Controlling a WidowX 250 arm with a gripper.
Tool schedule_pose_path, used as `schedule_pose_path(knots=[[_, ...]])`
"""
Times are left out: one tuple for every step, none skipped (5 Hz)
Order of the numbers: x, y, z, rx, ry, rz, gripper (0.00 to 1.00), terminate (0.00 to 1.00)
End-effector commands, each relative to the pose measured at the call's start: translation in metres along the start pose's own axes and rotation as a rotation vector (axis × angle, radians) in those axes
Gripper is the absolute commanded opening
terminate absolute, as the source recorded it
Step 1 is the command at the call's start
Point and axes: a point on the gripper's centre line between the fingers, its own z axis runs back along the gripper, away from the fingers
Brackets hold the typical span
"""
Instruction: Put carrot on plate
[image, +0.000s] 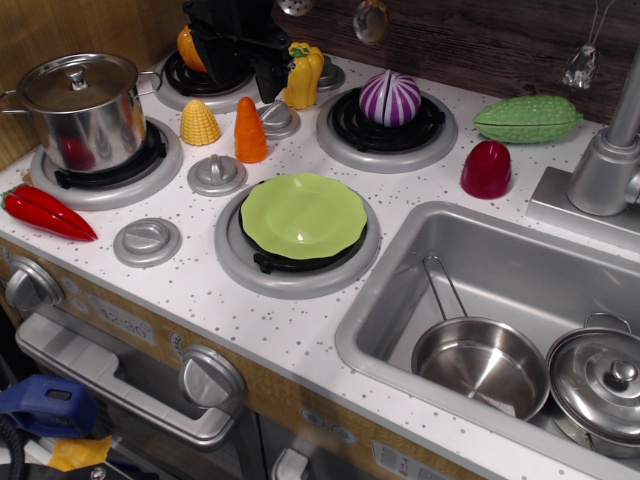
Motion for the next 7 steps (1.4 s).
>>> schedule_pose_path(knots=[[0.0, 0.0, 0.0, 0.0, 0.0, 0.0, 1.0, 0.0], [-0.001, 0.002, -0.011, -0.014, -0.014, 0.003, 1.0, 0.0], [-0.002, 0.003, -0.021, -0.024, -0.024, 0.008, 1.0, 0.0], [-0.004, 0.003, -0.027, -0.023, -0.029, 0.023, 0.0, 0.0], [-0.006, 0.001, -0.029, -0.039, -0.021, 0.037, 0.0, 0.0], [-0.004, 0.0, -0.02, -0.03, -0.015, 0.04, 0.0, 0.0], [0.008, -0.003, 0.005, -0.003, -0.012, 0.036, 0.0, 0.0]])
